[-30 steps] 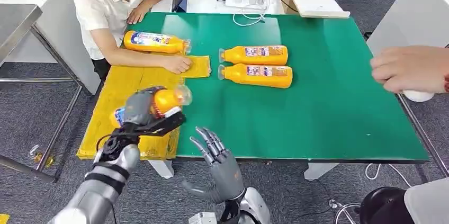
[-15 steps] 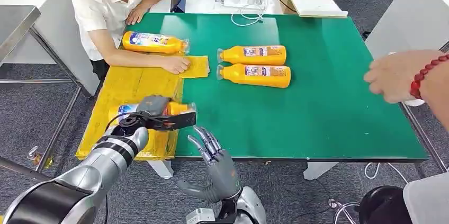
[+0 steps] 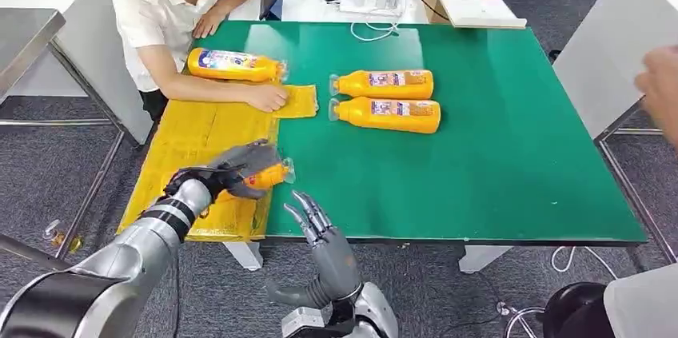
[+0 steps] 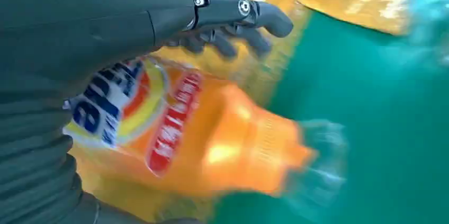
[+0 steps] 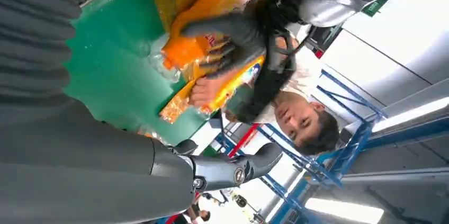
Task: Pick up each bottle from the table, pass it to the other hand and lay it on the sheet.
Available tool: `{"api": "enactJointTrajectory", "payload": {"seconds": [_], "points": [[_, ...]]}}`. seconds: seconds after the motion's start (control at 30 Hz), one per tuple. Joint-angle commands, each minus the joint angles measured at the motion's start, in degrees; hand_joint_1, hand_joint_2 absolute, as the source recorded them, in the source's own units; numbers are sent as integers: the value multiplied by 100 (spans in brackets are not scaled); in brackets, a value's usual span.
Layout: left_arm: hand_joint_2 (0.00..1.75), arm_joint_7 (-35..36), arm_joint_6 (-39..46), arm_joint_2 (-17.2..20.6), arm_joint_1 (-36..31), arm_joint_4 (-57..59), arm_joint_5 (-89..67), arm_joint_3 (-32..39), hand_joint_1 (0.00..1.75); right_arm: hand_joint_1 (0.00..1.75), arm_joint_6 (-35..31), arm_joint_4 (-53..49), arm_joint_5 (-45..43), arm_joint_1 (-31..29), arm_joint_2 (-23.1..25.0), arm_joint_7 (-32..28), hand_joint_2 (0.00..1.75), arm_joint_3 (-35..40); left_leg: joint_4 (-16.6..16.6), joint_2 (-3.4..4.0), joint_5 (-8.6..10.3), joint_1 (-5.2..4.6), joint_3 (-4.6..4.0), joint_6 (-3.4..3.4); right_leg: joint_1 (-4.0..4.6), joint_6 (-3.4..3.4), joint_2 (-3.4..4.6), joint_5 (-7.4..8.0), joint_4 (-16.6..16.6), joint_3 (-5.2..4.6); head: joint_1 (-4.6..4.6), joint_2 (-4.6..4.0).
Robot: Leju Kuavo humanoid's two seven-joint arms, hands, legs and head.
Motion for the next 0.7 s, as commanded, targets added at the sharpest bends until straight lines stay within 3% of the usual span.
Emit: {"api": "enactJointTrajectory", "payload": {"seconds": [0.03,0.43,0.5,0.6,0.63,0.7], "points": [[175,-568,-175,-214,499,-111,601,795,0,0,-307,523,-314,-362,-206,2,0,682,-15,22,0,-3,26,-3,-2,-6,16,5,-14,20,-2,0],[175,-568,-175,-214,499,-111,601,795,0,0,-307,523,-314,-362,-206,2,0,682,-9,6,0,-3,19,-2,-2,-7,4,1,-8,17,-2,0],[175,-974,-287,-331,702,-413,1340,1121,0,0,-353,532,-346,-333,-209,2,0,658,-12,9,0,-3,23,-3,-1,-8,6,3,-13,21,0,0],[175,-1479,-376,-523,1246,-1335,2453,1449,0,0,-413,489,-334,-248,-242,2,0,617,-14,5,0,-5,24,-1,-3,-6,2,1,-15,23,-2,0],[175,-1549,-214,-627,1871,-2567,3282,1428,0,0,-471,469,-240,-170,-261,2,0,530,-10,0,0,-6,19,0,-5,-4,-1,0,-10,17,0,0],[175,-1658,805,-631,2436,-3872,3786,1179,0,0,-507,379,-152,-64,-278,2,0,377,-12,8,-4,-3,18,0,-1,-6,5,-1,-16,15,2,0]]}}
